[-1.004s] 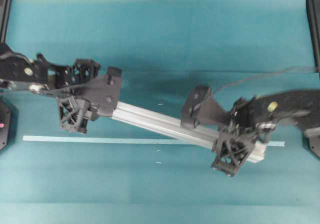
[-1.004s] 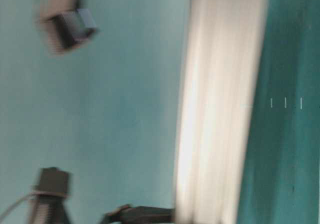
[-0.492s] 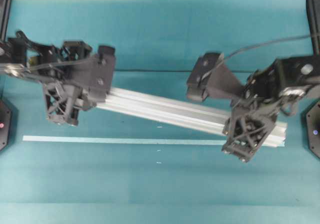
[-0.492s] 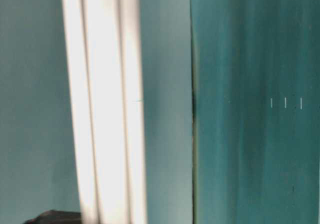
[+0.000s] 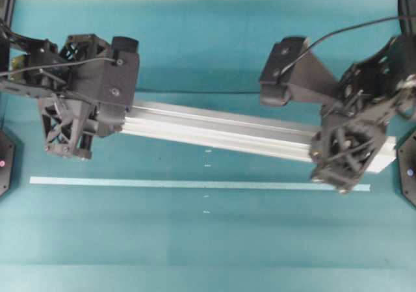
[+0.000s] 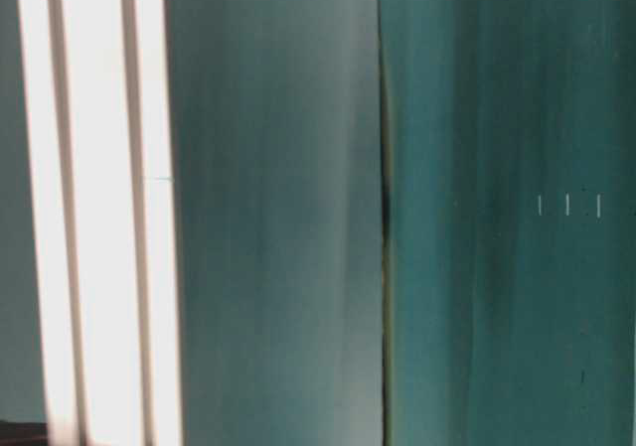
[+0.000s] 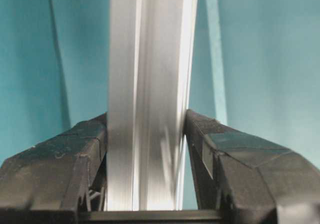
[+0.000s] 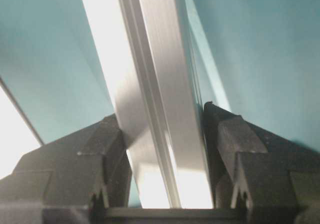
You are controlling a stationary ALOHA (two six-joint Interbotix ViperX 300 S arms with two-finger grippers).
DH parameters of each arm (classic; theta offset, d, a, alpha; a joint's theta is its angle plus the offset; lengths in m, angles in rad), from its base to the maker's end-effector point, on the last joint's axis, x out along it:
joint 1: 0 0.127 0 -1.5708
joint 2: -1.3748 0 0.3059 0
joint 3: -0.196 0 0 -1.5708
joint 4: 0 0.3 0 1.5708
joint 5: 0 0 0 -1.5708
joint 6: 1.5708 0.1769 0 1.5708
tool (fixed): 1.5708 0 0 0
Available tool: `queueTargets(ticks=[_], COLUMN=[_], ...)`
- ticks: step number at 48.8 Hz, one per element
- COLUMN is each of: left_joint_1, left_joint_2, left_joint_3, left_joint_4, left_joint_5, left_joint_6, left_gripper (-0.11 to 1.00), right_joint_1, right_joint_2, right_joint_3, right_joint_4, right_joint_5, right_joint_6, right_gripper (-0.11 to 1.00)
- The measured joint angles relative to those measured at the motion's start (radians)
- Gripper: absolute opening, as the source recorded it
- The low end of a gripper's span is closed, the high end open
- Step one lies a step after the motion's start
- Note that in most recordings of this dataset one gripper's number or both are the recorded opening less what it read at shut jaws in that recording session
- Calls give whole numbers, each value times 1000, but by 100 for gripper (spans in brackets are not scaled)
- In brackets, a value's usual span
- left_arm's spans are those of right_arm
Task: Lift the metal rail with both hands.
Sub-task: 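Lift the rail with both grippers and rotate it parallel to the table edge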
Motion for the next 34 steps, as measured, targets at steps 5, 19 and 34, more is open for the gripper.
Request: queueTargets(ticks=[5, 19, 34], left_joint_1=[-20, -61, -71], left_joint_2=[0, 14, 15], left_joint_3=[-55, -190, -256], left_joint_4=[0, 2, 2], left_joint_5=[57, 160, 186], left_joint_6=[-11, -43, -64], left_gripper=[40, 36, 35], right_joint_1=[-15, -32, -32], right_joint_2=[-14, -20, -20], right_joint_3=[-9, -98, -206], right_joint_4=[0, -32, -64], right_joint_5=[23, 175, 224], right_joint_6=[-34, -98, -120], right_gripper=[42, 42, 42])
